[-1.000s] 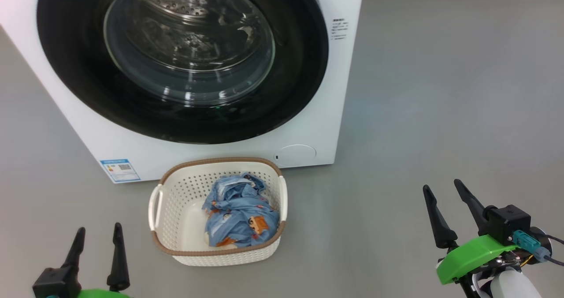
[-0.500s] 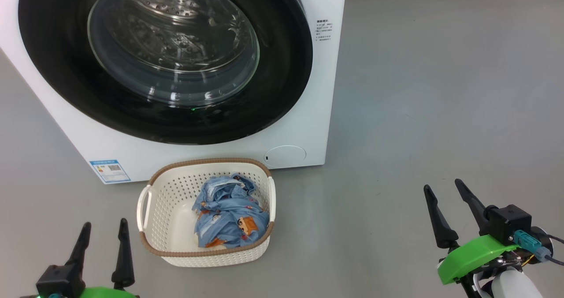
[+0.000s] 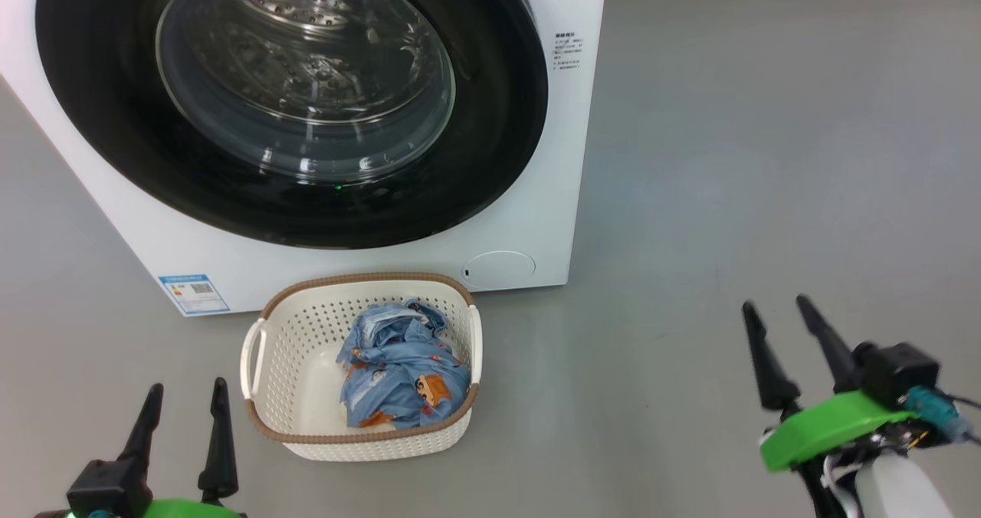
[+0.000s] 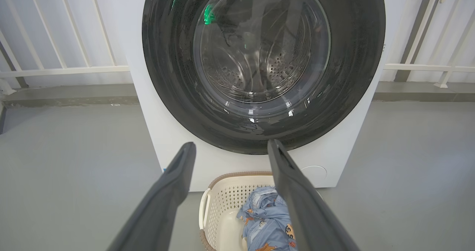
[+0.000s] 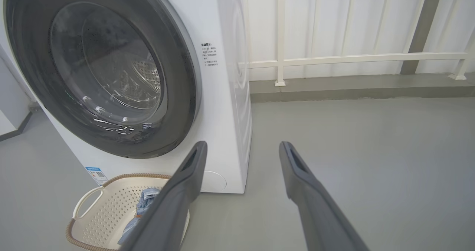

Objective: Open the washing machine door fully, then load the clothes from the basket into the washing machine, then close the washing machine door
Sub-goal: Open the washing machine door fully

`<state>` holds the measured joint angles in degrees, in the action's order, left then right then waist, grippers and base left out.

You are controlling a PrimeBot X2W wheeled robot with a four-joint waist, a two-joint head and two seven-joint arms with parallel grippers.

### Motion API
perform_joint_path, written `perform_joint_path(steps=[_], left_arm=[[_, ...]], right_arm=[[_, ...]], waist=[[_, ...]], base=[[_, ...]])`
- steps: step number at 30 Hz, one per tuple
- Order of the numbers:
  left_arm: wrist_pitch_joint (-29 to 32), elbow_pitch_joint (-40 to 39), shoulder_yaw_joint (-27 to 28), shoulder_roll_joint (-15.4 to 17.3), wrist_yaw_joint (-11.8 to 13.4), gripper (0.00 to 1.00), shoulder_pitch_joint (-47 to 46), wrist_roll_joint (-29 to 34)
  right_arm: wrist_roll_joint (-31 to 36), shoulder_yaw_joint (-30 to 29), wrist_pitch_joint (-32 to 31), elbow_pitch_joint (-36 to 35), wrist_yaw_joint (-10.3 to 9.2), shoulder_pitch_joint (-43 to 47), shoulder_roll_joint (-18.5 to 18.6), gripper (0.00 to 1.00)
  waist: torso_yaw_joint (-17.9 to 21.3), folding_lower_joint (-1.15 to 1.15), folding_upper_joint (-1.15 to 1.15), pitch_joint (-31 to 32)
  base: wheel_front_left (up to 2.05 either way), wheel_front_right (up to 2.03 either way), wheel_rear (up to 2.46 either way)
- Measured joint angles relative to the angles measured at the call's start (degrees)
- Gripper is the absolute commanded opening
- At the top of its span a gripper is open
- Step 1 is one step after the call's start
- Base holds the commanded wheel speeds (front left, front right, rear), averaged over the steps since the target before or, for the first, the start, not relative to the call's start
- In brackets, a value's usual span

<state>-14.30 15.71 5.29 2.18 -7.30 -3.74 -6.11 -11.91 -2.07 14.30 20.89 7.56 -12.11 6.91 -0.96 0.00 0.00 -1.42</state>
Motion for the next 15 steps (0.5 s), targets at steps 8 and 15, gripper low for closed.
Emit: perform_joint_path(steps=[8,15], left_arm=[[0.0,-0.5,-0.4,0.0,0.0,1.0,0.0,0.0],[0.0,-0.7,-1.4,-0.1,0.0,1.0,0.0,0.0]], right_arm=[[-12.6,-2.8,0.0,1.1,0.0,-5.8,-1.1,1.0],[-30.9,-6.3,-3.0,4.3,0.0,-11.2,-2.4,1.0]], waist=[[-0.4,0.0,0.0,-1.0],[-1.0,0.0,0.0,-2.0]], base=[[0.0,0.0,0.0],[0.0,0.0,0.0]])
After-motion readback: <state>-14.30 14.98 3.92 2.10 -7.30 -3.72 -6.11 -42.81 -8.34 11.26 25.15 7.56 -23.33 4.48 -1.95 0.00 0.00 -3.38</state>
